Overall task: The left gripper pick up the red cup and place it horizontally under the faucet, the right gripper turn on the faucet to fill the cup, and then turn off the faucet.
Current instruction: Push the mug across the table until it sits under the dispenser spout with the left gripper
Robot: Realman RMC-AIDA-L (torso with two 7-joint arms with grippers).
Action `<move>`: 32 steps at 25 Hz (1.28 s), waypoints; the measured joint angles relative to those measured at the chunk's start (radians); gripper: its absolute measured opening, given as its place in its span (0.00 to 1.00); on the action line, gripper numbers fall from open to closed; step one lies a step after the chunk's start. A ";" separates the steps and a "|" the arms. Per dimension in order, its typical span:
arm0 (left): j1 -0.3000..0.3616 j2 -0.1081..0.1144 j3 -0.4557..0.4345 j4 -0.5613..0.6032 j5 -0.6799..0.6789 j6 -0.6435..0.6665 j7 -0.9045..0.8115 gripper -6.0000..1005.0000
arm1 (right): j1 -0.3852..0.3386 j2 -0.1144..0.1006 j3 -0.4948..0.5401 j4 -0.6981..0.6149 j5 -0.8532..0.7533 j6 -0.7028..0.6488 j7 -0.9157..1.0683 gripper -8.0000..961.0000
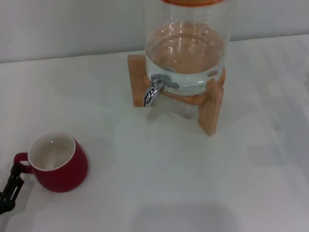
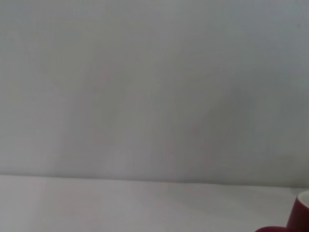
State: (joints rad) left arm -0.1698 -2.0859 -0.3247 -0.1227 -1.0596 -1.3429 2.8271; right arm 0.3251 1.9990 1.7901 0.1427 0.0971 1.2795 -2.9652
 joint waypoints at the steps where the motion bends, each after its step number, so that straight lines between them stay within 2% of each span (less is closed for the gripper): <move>1: -0.003 0.000 0.000 0.000 0.001 0.004 0.000 0.70 | 0.000 0.000 0.000 0.000 0.000 0.000 0.000 0.71; 24: -0.076 0.003 0.001 0.011 0.003 0.076 0.000 0.70 | -0.005 0.006 -0.001 0.000 -0.005 0.021 0.000 0.71; 32: -0.083 0.003 0.000 0.011 0.003 0.085 0.000 0.70 | -0.001 0.006 0.000 0.000 -0.002 0.020 0.000 0.71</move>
State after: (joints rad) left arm -0.2529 -2.0832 -0.3245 -0.1120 -1.0568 -1.2581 2.8271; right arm 0.3245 2.0049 1.7902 0.1426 0.0946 1.2991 -2.9652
